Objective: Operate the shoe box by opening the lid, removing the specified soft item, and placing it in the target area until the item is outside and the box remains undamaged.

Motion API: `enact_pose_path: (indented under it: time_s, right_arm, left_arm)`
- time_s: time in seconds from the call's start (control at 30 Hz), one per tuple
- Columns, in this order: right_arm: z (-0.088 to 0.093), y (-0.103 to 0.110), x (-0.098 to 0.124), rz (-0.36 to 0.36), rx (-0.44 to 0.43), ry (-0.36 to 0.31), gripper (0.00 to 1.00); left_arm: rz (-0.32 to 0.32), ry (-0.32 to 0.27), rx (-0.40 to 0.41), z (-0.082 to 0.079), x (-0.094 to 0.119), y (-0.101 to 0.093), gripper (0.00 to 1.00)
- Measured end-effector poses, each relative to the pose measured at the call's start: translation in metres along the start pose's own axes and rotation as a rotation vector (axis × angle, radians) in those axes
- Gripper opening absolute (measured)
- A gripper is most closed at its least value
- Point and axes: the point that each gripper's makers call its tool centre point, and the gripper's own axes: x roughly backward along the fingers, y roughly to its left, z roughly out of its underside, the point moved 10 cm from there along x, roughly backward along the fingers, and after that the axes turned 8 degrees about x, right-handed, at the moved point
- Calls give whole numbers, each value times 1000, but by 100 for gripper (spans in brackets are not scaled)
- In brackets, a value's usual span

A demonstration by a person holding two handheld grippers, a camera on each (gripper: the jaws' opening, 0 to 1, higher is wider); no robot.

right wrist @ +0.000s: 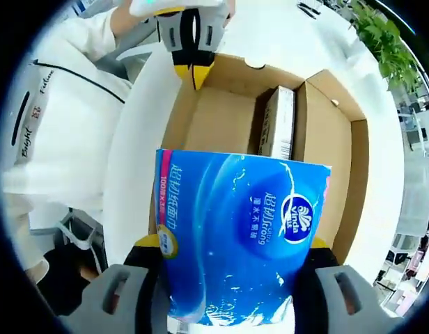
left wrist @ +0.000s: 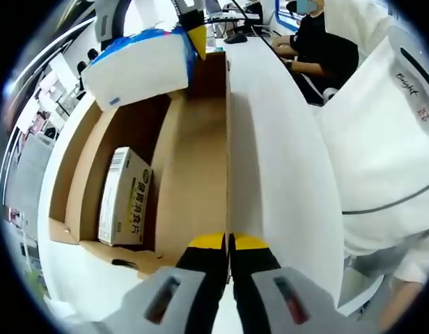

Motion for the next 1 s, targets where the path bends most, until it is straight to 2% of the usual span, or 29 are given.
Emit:
enact_pose_path:
  time_s: [0.6,1.0]
  right_arm:
    - [30,12,16,17,-30,55,70]
    - [50,18,30,44,-36,62,69]
  left_arm:
    - [-4,3,-1,-1,0,0,1]
    - [-6,-2,-4,0,0,0,1]
